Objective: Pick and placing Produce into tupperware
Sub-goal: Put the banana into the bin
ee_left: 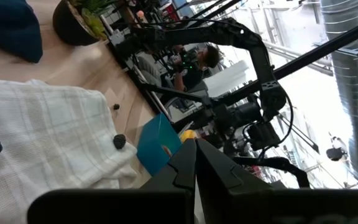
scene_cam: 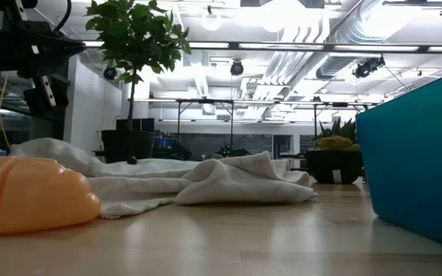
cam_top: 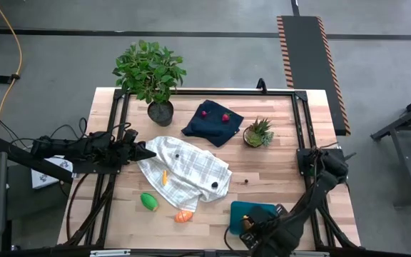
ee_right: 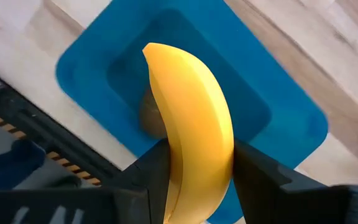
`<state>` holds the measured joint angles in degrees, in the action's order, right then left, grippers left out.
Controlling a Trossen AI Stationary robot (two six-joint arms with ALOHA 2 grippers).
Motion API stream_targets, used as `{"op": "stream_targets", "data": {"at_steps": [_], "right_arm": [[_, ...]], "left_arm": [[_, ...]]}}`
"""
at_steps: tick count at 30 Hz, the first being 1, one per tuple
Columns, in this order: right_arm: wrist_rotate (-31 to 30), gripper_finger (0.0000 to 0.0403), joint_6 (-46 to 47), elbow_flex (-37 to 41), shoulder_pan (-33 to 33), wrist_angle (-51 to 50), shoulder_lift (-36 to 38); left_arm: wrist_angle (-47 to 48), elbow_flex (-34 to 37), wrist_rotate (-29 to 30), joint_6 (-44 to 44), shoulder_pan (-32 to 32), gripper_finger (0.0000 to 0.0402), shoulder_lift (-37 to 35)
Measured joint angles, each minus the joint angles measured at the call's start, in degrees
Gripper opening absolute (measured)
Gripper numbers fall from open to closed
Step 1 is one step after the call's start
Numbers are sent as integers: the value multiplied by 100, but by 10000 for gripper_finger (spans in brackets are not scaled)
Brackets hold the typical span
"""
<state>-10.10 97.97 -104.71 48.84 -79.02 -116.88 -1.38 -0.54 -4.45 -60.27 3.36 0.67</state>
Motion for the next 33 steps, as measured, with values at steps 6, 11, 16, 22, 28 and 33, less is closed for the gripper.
{"op": "stream_targets", "data": {"at_steps": [6, 11, 16, 22, 28, 33], "right_arm": [[114, 134, -292, 295, -181, 114, 153], [115, 134, -403, 801, -336, 608, 436], [193, 134, -461, 1301, -410, 1153, 614], [350, 134, -586, 1780, -417, 1746, 706], [356, 134, -544, 1902, -424, 1828, 756], [327, 134, -546, 1902, -429, 1869, 756]], "left_arm": [[1, 0, -2, -2, 0, 1, 0], [0, 1, -6, -2, 0, 1, 0], [-9, 0, -104, -2, 0, 1, 0], [-14, 1, -114, -2, 0, 1, 0], [-15, -1, -114, -2, 0, 1, 0], [-18, -1, -111, -2, 0, 1, 0]]}}
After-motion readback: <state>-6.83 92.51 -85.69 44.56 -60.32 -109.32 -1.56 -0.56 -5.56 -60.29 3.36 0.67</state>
